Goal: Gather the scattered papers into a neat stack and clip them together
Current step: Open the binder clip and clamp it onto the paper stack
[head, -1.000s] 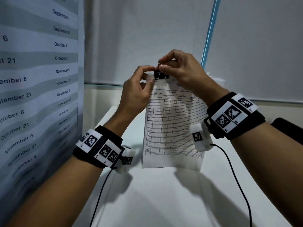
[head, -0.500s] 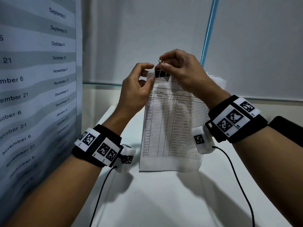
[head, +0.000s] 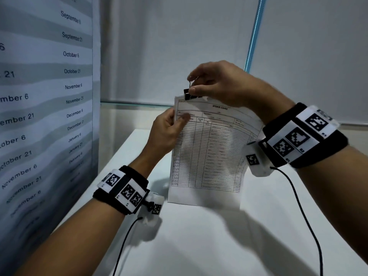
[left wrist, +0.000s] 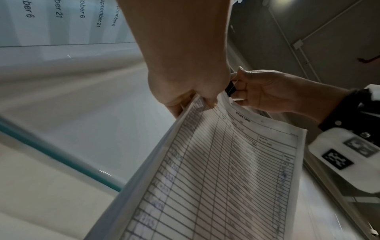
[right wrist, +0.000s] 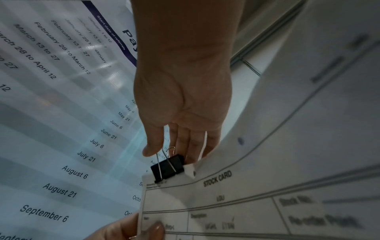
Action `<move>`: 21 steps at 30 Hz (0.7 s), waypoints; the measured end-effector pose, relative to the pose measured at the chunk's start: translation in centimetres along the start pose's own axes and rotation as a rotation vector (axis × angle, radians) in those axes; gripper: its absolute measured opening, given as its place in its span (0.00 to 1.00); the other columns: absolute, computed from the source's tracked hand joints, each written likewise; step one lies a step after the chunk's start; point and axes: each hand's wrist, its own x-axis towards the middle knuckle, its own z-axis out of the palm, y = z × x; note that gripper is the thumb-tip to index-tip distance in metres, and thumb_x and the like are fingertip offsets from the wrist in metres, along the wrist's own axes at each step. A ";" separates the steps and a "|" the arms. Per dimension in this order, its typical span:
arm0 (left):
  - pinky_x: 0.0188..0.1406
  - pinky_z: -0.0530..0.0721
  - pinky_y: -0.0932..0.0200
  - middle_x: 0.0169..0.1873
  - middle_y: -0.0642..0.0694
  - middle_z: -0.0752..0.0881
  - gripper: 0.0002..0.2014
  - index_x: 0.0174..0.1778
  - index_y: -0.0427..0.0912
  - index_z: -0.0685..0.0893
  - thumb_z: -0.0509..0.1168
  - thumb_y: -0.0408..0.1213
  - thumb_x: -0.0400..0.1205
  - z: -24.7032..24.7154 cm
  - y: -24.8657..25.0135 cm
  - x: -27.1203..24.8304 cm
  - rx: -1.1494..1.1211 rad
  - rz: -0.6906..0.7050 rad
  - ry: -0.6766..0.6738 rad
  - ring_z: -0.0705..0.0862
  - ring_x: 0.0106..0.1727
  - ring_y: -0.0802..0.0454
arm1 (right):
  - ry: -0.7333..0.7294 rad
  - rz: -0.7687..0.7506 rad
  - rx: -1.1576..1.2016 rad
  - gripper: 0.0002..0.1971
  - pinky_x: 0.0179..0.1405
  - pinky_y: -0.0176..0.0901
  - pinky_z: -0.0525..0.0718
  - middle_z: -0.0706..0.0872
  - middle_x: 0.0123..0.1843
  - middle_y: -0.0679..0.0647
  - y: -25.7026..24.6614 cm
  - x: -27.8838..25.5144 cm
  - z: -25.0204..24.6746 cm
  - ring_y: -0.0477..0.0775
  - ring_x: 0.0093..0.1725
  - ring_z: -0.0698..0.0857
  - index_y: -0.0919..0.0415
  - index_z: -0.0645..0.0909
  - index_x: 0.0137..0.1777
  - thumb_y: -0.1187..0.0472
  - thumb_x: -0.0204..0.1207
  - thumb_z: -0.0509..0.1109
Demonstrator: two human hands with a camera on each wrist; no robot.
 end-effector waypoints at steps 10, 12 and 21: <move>0.44 0.85 0.74 0.53 0.50 0.90 0.13 0.67 0.39 0.82 0.64 0.41 0.90 1.8 0.3 -0.8 0.109 0.083 0.128 0.88 0.52 0.62 | 0.158 -0.052 0.018 0.15 0.57 0.36 0.88 0.89 0.52 0.40 0.9 -0.6 1.4 0.36 0.53 0.88 0.54 0.84 0.62 0.49 0.80 0.73; 0.45 0.85 0.73 0.52 0.51 0.89 0.13 0.66 0.39 0.82 0.65 0.42 0.90 1.8 0.2 -0.7 0.113 0.085 0.131 0.88 0.51 0.64 | 0.159 -0.058 0.029 0.14 0.57 0.36 0.88 0.89 0.51 0.39 1.1 -0.5 1.6 0.35 0.53 0.88 0.54 0.85 0.61 0.49 0.80 0.73; 0.52 0.89 0.65 0.56 0.49 0.90 0.14 0.69 0.42 0.81 0.65 0.43 0.89 1.6 -0.1 -0.6 0.149 0.077 0.110 0.89 0.56 0.59 | 0.113 -0.056 0.067 0.17 0.61 0.46 0.88 0.90 0.54 0.43 1.1 -0.2 2.1 0.40 0.55 0.89 0.54 0.83 0.63 0.47 0.80 0.73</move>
